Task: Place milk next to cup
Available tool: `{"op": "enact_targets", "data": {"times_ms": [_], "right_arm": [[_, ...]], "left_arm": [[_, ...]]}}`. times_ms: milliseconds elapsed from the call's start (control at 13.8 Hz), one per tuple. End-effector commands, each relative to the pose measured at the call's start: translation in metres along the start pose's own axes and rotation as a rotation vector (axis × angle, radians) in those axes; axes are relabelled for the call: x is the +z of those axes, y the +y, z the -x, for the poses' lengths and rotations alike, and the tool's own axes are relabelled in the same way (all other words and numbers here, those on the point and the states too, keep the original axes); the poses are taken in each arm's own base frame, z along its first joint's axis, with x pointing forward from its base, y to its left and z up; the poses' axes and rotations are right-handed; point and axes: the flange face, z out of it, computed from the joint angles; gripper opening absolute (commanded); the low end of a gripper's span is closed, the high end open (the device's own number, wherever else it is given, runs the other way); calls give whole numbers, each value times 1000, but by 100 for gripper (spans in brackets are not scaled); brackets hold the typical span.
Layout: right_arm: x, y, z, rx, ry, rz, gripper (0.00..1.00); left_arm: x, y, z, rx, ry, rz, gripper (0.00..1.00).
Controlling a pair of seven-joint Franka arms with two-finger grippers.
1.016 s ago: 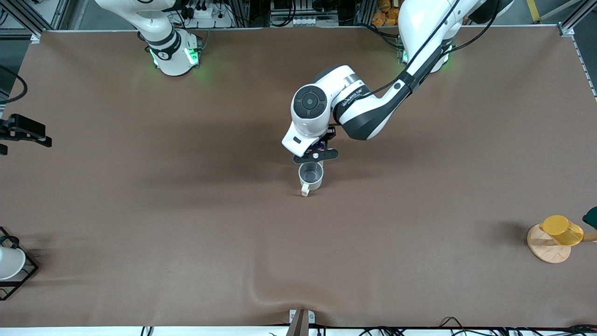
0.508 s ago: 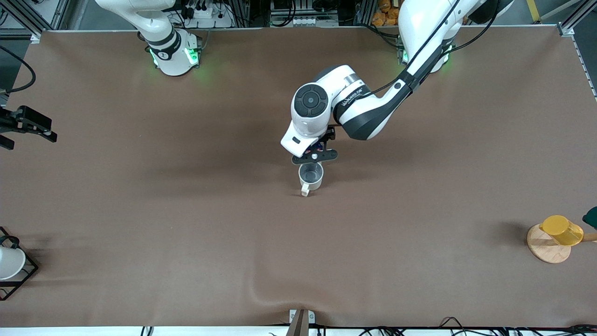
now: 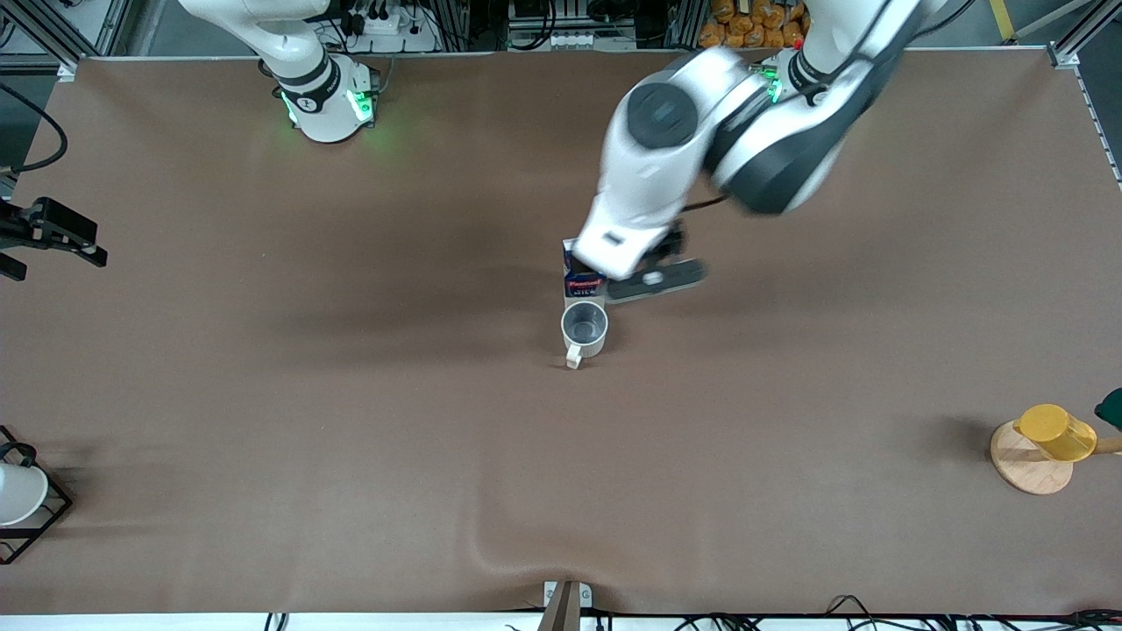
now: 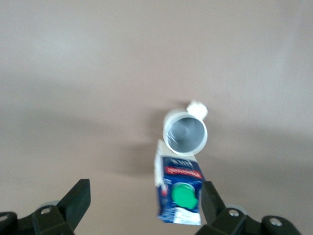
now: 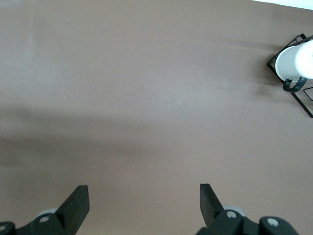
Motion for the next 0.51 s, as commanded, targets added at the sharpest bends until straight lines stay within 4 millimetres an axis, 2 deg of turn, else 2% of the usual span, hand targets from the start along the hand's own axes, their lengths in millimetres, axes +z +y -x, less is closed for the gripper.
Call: {"op": "enact_targets", "data": {"times_ms": [0, 73, 290, 435], "right_arm": [[-14, -29, -2, -49, 12, 74, 100], [-17, -35, -2, -60, 17, 79, 100], [-24, -38, 5, -61, 30, 77, 100], [-28, -41, 6, -67, 38, 78, 100]], "left_arm": [[-69, -76, -29, -11, 98, -31, 100], [-88, -108, -46, 31, 118, -42, 100], [-113, -211, -101, 112, 87, -51, 100], [-112, -269, -124, 120, 22, -39, 100]]}}
